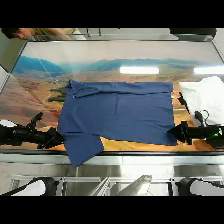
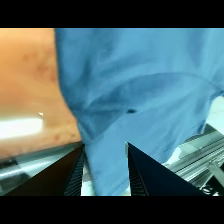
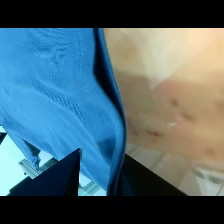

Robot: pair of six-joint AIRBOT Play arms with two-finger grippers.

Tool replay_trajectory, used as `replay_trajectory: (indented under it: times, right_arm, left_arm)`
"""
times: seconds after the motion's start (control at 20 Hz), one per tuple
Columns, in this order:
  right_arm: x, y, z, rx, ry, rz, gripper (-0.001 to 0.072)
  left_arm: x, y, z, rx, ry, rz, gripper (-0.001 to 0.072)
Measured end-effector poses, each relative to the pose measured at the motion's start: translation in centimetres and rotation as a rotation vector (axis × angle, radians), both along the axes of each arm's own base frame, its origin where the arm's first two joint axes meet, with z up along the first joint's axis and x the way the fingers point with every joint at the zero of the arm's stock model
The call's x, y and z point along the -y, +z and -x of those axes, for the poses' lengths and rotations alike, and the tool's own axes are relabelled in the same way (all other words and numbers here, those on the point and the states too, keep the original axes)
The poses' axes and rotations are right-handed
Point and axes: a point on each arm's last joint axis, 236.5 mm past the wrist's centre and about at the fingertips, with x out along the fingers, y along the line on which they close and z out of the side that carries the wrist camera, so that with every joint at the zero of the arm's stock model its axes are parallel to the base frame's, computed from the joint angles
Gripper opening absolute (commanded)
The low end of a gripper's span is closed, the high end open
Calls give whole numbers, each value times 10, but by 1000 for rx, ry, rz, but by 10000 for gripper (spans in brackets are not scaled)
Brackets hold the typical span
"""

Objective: Fold the shirts.

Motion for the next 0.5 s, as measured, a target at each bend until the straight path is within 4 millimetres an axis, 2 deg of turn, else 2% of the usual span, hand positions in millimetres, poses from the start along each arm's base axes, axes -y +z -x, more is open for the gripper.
replay_trajectory:
  times: [0.25, 0.5]
  right_arm:
    - [-4, 0, 0, 2, 11, -8, 316]
    - [-4, 0, 0, 4, 15, -9, 316]
  left_arm:
    - [-4, -3, 4, -19, -6, -23, 296]
    - [-3, -3, -16, 41, 55, -19, 296]
